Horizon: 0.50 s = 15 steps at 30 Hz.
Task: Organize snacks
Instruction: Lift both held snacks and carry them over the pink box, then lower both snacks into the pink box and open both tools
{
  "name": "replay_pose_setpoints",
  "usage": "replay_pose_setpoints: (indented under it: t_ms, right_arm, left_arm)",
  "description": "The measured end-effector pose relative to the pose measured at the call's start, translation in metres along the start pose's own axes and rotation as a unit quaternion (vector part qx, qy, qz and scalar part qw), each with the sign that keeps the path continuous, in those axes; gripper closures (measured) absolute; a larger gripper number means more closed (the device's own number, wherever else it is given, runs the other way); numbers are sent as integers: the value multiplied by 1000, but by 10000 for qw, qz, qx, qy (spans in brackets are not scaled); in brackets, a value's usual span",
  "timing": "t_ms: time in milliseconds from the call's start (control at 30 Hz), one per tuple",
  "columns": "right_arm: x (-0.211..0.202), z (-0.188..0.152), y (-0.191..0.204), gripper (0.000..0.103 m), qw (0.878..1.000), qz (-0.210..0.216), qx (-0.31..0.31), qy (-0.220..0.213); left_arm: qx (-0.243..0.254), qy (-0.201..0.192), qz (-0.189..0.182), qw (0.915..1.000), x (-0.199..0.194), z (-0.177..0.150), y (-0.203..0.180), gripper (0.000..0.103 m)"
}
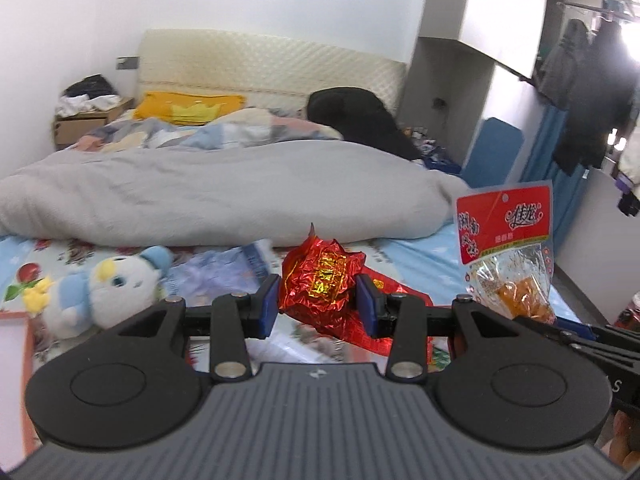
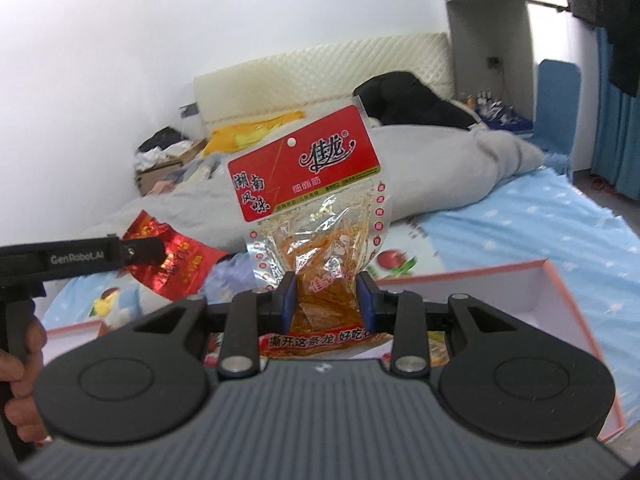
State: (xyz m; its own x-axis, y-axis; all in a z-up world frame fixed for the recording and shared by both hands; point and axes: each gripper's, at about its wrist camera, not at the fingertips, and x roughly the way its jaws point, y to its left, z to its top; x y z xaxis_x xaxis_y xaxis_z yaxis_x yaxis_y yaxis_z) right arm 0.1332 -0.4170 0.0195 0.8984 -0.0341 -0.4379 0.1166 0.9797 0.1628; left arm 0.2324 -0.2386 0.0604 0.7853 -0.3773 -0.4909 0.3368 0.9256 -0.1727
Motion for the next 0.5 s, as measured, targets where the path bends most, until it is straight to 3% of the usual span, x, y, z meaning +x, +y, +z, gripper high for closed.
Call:
replay_pose_setpoints:
  t_ms: [167,500]
  right_arm:
    - [10,-2,-31,68,9994,-271,143,147]
    - [46,-37,-89,68,9911,-707,569,972]
  left_arm:
    - [191,305,-339,9988,31,-6,-42,57]
    - [605,1203,-533,9895,106,-41,-93,57]
